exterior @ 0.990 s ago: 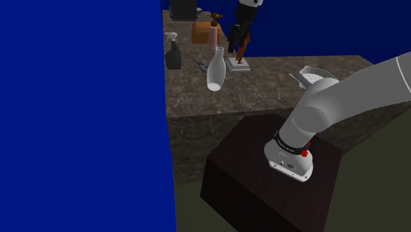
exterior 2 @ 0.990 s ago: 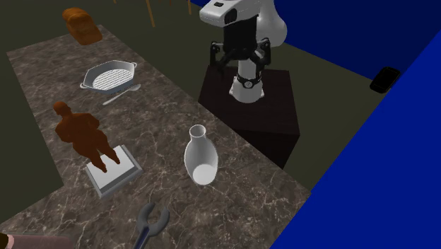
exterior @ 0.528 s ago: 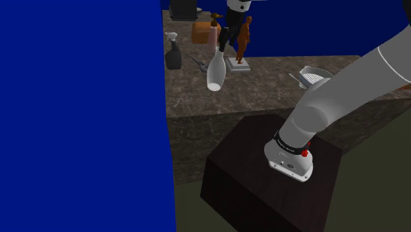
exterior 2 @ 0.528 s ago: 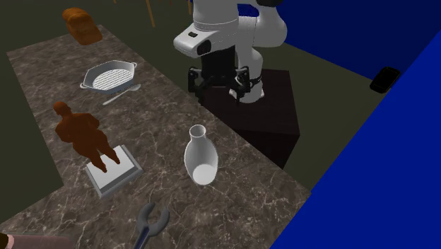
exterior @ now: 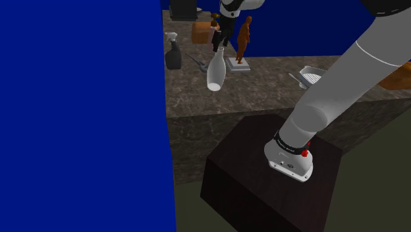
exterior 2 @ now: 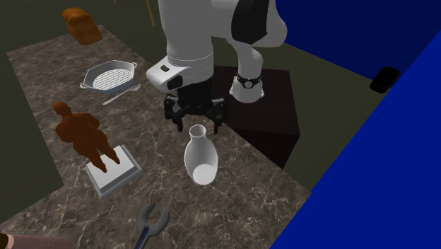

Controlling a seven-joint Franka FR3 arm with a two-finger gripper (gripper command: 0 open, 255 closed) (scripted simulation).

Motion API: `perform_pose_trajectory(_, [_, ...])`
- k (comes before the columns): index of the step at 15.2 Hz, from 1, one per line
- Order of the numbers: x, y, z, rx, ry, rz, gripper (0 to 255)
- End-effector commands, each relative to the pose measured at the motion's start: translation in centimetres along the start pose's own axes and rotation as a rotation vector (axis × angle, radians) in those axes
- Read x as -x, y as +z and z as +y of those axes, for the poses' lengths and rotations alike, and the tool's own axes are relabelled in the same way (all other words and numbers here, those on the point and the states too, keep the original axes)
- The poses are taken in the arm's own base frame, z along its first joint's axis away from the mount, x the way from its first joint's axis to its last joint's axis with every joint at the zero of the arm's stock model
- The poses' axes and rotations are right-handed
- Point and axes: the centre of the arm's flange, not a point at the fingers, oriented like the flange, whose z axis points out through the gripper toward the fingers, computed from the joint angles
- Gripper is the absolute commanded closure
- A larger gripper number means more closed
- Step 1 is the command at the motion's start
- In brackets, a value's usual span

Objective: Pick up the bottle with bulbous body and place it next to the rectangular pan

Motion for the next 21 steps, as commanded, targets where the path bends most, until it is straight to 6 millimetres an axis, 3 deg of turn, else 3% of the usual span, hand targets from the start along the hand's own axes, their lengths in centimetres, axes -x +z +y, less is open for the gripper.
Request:
perform_pose_trajectory(1, [-0.2,0.9,0.2,0.002,0.0,0.002,0])
perform_pose_trajectory(6, [-0.2,3.4,0.2,0.002,0.0,0.002,0])
perform_pose_trajectory(14, [-0.2,3.4,0.2,0.002,0.0,0.002,0])
perform_pose_trajectory(15, [-0.2,3.4,0.2,0.002,0.0,0.002,255])
perform_pose_trajectory(21, [-0.2,3.4,0.2,0.002,0.0,0.002,255])
